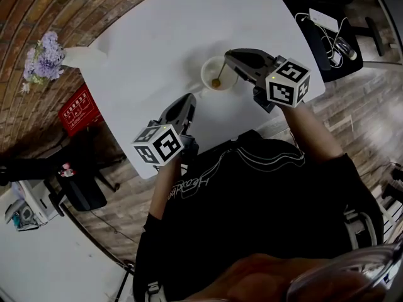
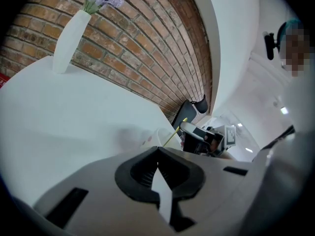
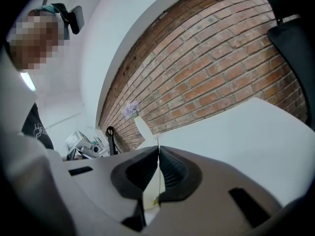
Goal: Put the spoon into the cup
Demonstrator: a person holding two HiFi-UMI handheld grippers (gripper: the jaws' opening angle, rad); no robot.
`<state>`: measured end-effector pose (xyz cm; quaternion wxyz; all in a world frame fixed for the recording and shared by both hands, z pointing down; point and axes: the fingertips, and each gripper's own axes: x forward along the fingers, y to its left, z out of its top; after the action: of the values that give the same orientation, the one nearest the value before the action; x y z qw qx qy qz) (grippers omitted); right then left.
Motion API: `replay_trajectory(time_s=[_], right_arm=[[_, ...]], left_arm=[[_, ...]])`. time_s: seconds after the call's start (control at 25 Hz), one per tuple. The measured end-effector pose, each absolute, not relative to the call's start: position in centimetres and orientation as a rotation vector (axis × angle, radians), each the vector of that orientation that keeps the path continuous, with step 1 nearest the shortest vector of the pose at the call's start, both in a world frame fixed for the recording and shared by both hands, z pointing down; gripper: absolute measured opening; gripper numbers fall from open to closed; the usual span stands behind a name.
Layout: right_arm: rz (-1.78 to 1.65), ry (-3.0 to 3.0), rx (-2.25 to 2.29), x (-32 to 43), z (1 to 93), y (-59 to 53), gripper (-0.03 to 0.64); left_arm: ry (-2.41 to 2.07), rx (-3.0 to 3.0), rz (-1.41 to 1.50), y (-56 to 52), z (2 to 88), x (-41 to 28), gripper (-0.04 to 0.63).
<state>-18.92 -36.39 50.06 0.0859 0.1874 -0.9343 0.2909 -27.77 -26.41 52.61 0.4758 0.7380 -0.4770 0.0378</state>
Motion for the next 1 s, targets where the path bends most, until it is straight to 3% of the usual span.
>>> replay_trajectory(time_s=[0.8,0.92,1.0], right_arm=[[0.902,-2.739,0.637,-18.3,52.5,-37.4,0.003],[0.919,-2.733,0.646,-18.1,52.5,-37.3,0.083],[0.938,-2.739,0.670,-17.6,52.1,-37.2,0.101]], left_arm=[[-1.193,1.789,0.103,-25.6,52.8,-28.0,0.005],[-1.208,1.793,0.091,-25.3,52.3,-27.9,0.005],[-1.221,1.801,0.077,-25.1,51.7,-27.8,0.005]])
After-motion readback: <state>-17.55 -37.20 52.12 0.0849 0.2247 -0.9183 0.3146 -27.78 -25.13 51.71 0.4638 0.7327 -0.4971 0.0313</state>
